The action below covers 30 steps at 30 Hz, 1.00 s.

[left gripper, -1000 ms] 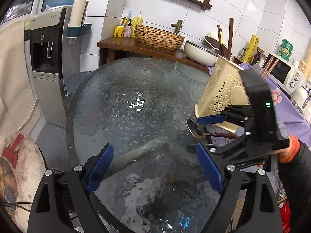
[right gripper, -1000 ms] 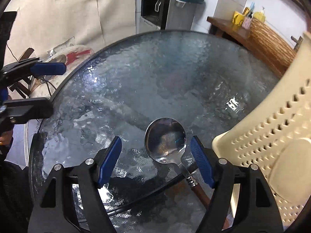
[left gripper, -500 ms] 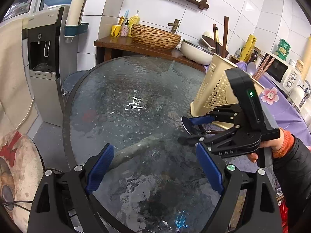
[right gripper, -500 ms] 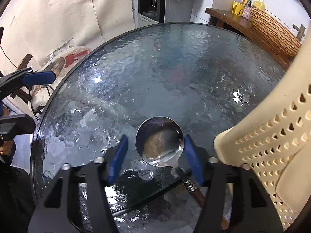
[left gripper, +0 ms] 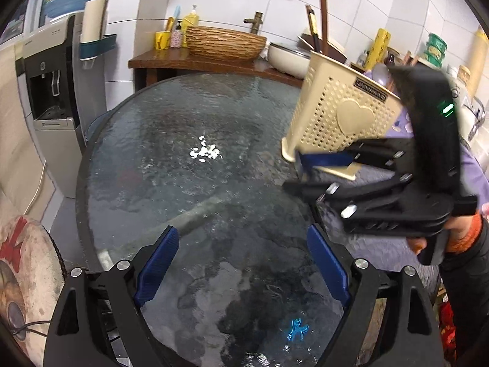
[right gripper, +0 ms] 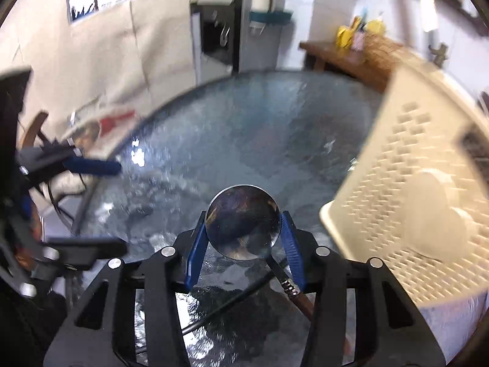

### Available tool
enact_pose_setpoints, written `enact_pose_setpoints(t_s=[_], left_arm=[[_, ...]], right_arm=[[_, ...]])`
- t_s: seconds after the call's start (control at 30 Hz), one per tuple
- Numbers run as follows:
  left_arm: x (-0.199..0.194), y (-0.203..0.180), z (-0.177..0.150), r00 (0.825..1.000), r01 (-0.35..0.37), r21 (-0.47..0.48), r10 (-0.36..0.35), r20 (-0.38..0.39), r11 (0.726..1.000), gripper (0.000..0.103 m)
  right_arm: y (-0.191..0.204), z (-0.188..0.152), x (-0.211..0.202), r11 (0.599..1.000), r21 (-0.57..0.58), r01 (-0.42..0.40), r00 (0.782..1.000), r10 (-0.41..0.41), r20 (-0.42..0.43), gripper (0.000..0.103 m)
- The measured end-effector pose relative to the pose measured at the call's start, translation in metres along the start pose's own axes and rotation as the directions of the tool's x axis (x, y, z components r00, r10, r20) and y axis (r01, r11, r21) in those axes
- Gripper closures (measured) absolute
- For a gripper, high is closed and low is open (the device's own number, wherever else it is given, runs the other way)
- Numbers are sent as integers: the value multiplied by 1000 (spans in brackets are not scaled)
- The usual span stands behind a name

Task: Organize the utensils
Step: 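Grasp another black chopstick with the left tool while the right tool lifts the spoon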

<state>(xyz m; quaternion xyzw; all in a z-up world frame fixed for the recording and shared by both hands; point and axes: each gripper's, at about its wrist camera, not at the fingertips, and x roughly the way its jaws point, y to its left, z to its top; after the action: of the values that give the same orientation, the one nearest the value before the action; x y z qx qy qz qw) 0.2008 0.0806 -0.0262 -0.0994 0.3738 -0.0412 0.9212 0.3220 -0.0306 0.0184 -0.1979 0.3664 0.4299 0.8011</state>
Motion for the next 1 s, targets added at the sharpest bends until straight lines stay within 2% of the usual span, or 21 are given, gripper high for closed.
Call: enact_pose_setpoints(t_s=[0.17, 0.3, 0.4, 0.5, 0.63, 0.8, 1.0], left_arm=[[6, -12, -2, 999, 29, 34, -28, -34, 999, 32], [18, -30, 3, 995, 80, 62, -76, -63, 995, 39], [31, -52, 8, 994, 80, 125, -70, -78, 989, 44], [47, -73, 13, 993, 76, 192, -57, -104, 978, 53], [67, -86, 16, 990, 45, 227, -14, -139, 973, 63], [88, -90, 21, 983, 26, 229, 16, -180, 973, 87], [97, -92, 28, 983, 8, 220, 32, -181, 975, 95]], right_arm=[[-10, -8, -53, 992, 126, -7, 990, -10, 139, 56], [-28, -22, -91, 957, 290, -35, 970, -37, 238, 56], [-34, -33, -111, 936, 349, -39, 957, -66, 283, 56], [-35, -39, -126, 929, 370, -24, 946, -99, 309, 56], [-37, -49, -140, 918, 396, -17, 935, -126, 332, 57], [-39, -58, -148, 914, 404, -16, 931, -134, 340, 57], [-38, -58, -150, 917, 400, -12, 927, -140, 348, 57]])
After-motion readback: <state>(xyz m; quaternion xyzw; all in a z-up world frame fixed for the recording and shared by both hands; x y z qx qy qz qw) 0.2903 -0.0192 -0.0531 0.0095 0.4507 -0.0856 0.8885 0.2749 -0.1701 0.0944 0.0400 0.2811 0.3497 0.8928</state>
